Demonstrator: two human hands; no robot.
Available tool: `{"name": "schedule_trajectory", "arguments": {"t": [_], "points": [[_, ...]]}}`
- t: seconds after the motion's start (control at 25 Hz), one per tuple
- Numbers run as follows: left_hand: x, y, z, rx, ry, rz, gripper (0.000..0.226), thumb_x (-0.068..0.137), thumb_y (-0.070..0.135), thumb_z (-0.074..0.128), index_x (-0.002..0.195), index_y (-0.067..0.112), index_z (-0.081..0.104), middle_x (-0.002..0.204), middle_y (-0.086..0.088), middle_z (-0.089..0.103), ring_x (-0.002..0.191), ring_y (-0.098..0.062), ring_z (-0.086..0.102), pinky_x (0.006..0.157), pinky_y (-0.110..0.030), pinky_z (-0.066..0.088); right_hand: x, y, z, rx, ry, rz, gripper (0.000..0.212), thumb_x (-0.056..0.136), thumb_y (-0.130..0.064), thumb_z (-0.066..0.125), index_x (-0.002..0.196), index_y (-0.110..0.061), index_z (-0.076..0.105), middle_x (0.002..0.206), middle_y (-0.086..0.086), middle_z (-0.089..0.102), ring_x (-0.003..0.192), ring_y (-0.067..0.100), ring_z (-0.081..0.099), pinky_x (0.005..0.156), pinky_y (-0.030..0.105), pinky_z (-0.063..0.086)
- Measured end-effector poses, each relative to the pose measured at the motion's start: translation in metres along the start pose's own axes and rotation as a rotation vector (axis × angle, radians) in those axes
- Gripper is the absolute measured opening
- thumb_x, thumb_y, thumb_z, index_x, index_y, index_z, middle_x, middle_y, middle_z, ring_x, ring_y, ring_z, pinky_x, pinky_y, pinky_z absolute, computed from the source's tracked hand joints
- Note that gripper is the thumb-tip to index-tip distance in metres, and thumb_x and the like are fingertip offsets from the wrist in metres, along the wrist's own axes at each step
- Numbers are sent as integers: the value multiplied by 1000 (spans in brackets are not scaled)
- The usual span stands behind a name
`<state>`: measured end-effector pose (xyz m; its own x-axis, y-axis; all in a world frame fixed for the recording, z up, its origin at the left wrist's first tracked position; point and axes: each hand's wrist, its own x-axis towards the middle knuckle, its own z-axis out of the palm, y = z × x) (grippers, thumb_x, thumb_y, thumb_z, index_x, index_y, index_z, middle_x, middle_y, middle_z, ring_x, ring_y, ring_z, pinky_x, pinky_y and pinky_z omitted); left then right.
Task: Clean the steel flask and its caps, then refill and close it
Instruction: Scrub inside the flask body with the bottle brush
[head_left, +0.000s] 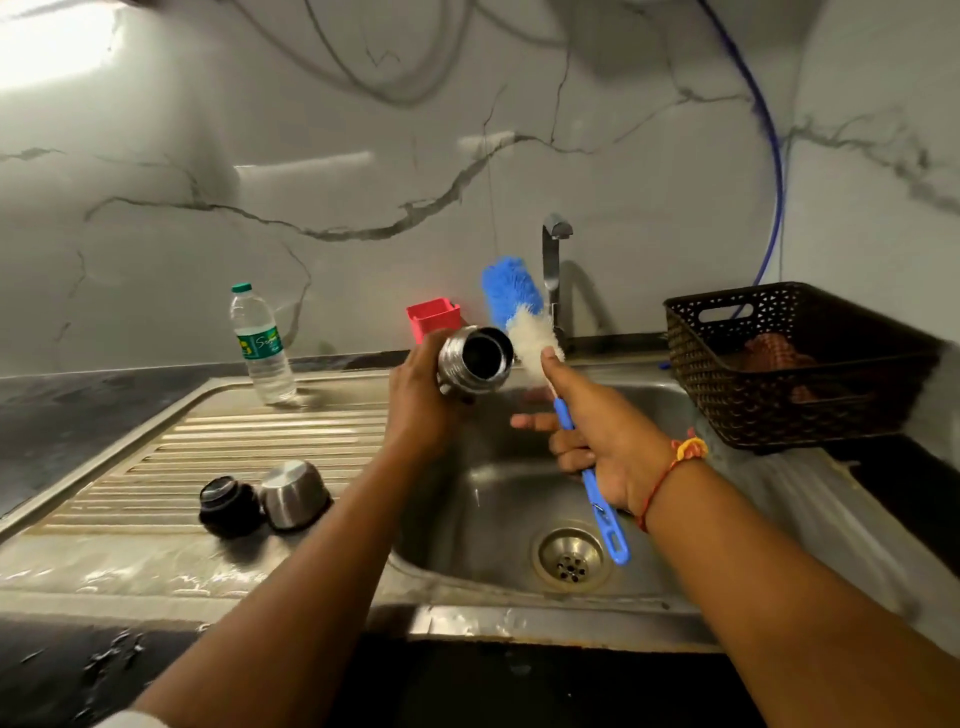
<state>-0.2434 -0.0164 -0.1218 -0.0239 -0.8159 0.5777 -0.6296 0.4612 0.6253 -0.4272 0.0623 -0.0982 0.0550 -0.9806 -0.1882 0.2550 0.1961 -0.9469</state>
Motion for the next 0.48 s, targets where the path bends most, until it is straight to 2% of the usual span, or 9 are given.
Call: {"name": "schedule_trajectory", "arguments": {"t": [0.04, 0.08, 0.2, 0.32, 0.4, 0.48], "points": [[-3, -1, 6, 53, -20, 33, 76, 68, 8, 87, 132, 31, 54, 126, 0, 65, 117, -29, 58, 99, -50, 50, 1, 0, -1, 31, -37, 23, 52, 86, -64, 58, 111, -19, 64, 98, 14, 75, 40, 4, 21, 34, 15, 18], [-6, -2, 10, 112, -43, 58, 78, 69, 8, 87, 135, 31, 53, 132, -2, 62, 121, -32, 54, 103, -52, 46, 2, 0, -1, 43, -67, 39, 55, 82, -65, 61, 114, -21, 63, 99, 16, 75, 40, 4, 19, 34, 15, 18], [-10, 2, 13, 254, -95, 119, 82, 73, 6, 85, 144, 28, 51, 148, -2, 49, 133, -33, 38, 111, -50, 38, 11, 6, -4, 57, -99, 77, 69, 70, -66, 71, 118, -18, 62, 92, 9, 73, 43, 3, 18, 34, 14, 18], [-10, 2, 12, 364, -118, 215, 86, 76, 3, 82, 148, 34, 46, 157, -2, 32, 140, -36, 30, 112, -56, 40, 20, 14, -7, 93, -106, 95, 58, 69, -50, 81, 112, -15, 63, 94, 10, 58, 43, 3, 20, 34, 14, 17], [-8, -3, 15, 340, -124, 172, 93, 81, -2, 77, 151, 43, 36, 158, 0, 21, 143, -35, 28, 112, -54, 42, 24, 17, -9, 121, -105, 92, 46, 73, -39, 80, 106, -12, 63, 82, 7, 55, 42, 3, 21, 34, 14, 18], [-8, -4, 18, 137, -104, -33, 93, 85, -7, 67, 154, 42, 28, 152, -1, 25, 135, -28, 40, 106, -45, 49, 25, 19, -10, 77, -90, 67, 35, 77, -33, 78, 99, -10, 64, 68, 3, 53, 39, 3, 23, 33, 15, 17]]}}
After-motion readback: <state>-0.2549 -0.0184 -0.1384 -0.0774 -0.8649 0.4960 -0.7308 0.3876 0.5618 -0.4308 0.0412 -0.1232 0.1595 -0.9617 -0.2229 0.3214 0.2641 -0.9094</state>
